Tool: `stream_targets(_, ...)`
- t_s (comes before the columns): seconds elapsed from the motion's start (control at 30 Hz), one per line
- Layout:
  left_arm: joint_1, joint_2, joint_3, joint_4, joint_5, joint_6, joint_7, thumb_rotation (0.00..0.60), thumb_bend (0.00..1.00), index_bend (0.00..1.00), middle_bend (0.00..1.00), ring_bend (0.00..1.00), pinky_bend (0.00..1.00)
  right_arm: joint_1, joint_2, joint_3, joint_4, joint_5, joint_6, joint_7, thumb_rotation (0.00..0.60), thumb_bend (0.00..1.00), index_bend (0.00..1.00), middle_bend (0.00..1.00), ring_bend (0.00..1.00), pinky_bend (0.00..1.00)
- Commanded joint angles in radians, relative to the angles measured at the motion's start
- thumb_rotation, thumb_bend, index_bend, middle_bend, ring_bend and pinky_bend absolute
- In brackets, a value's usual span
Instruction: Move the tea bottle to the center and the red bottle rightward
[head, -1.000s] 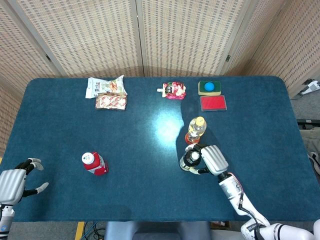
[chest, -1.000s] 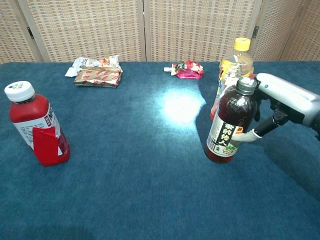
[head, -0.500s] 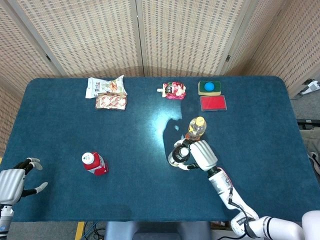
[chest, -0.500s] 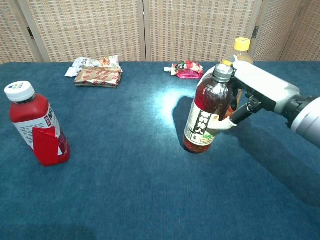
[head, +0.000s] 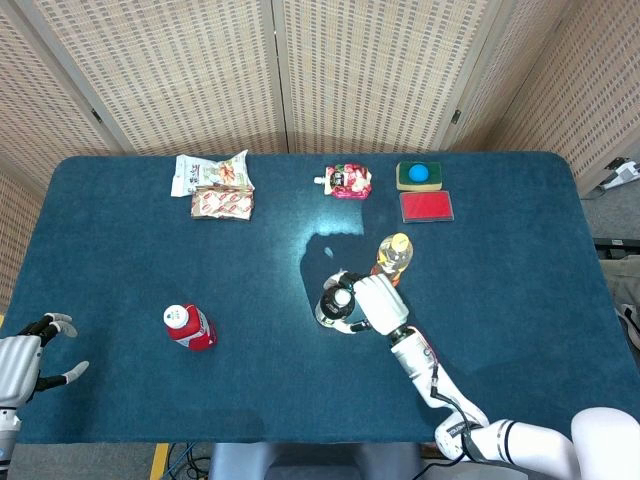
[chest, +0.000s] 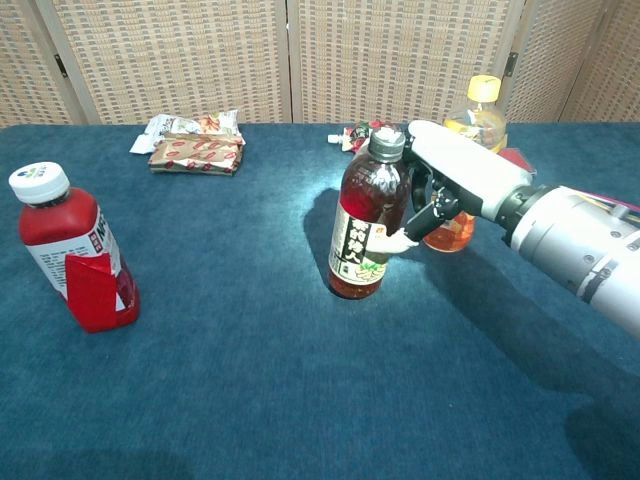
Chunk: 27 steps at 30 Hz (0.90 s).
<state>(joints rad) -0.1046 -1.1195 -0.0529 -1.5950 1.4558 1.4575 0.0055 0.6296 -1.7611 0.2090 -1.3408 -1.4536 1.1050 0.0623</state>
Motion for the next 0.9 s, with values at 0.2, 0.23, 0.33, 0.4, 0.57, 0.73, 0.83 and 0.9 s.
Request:
stream_targets(0.2,0.002,0.005,-0.004,0.002,-0.005,0.003,-0.012,0.600,0.09,0.46,0.34,0.41,0.68,0.039,-0.034,0.032,0.023,0.034,-0.021,-0.012,0.600,0.08,0.44,0.54,0.50,0.62)
stream_targets(0.23,0.002,0.006,-0.006,0.002,-0.006,0.003,-0.014,0.600,0.09,0.46,0.34,0.41,0.68,0.043,-0.037,0.037,0.025,0.039,-0.024,-0.013,0.600,0.07,0.44,0.54,0.50,0.62)
stream_targets(0.33,0.002,0.008,-0.009,0.003,-0.011,0.003,-0.018,0.600,0.09,0.46,0.34,0.41,0.68,0.059,-0.045,0.052,0.034,0.053,-0.034,-0.015,0.600,0.08,0.44,0.54,0.50,0.62)
stream_targets(0.4,0.002,0.010,-0.010,0.003,-0.013,0.003,-0.023,0.600,0.09,0.46,0.34,0.41,0.68,0.072,-0.052,0.061,0.045,0.064,-0.043,-0.019,0.600,0.08,0.44,0.54,0.50,0.62)
stream_targets(0.57,0.003,0.012,-0.013,0.005,-0.016,0.001,-0.032,0.600,0.09,0.46,0.34,0.41,0.68,0.096,-0.071,0.072,0.076,0.089,-0.067,-0.025,0.600,0.08,0.44,0.54,0.50,0.62)
stream_targets(0.73,0.002,0.012,-0.012,0.010,-0.014,0.001,-0.035,0.600,0.09,0.46,0.34,0.41,0.68,0.113,-0.093,0.081,0.109,0.116,-0.083,-0.025,0.600,0.07,0.44,0.54,0.50,0.62)
stream_targets(0.83,0.001,0.011,-0.012,0.012,-0.013,-0.002,-0.036,0.600,0.09,0.46,0.34,0.41,0.68,0.122,-0.100,0.083,0.121,0.121,-0.087,-0.025,0.600,0.08,0.44,0.54,0.50,0.62)
stream_targets(0.9,0.001,0.011,-0.012,0.011,-0.014,-0.002,-0.037,0.600,0.09,0.46,0.34,0.41,0.68,0.127,-0.103,0.085,0.125,0.124,-0.088,-0.028,0.600,0.08,0.44,0.54,0.50,0.62)
